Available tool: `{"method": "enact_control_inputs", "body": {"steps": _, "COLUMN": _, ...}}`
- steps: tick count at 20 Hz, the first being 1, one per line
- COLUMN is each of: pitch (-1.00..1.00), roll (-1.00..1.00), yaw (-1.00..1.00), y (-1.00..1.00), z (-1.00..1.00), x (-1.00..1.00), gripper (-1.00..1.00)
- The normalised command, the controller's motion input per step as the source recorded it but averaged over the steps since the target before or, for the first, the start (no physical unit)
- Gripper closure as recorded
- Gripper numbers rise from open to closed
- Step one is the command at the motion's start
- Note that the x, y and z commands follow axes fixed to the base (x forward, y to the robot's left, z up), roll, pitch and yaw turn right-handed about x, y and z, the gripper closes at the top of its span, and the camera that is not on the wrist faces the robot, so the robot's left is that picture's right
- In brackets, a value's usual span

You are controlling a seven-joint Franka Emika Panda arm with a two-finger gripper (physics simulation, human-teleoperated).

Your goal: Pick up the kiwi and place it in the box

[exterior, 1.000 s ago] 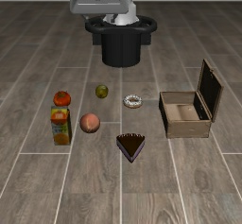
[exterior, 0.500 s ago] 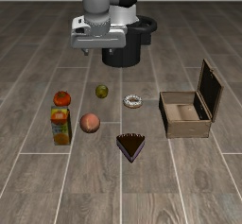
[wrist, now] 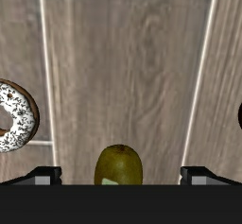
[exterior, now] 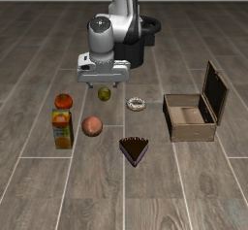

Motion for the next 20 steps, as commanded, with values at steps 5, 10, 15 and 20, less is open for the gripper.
{"method": "enact_control_inputs", "body": {"steps": 5, "pitch": 0.0, "roll": 0.0, "yaw": 0.0, "y": 0.0, "z": -0.2, "x": -0.8, "gripper": -1.0}}
{"method": "enact_control_inputs", "body": {"steps": 10, "pitch": 0.0, "roll": 0.0, "yaw": 0.0, "y": 0.0, "z": -0.8, "x": 0.0, "gripper": 1.0}}
{"method": "enact_control_inputs", "body": {"steps": 15, "pitch": 0.0, "roll": 0.0, "yaw": 0.0, "y": 0.0, "z": 0.0, "x": 0.0, "gripper": 1.0}}
{"method": "enact_control_inputs", "body": {"steps": 20, "pitch": 0.0, "roll": 0.0, "yaw": 0.0, "y": 0.0, "z": 0.0, "x": 0.0, "gripper": 1.0}}
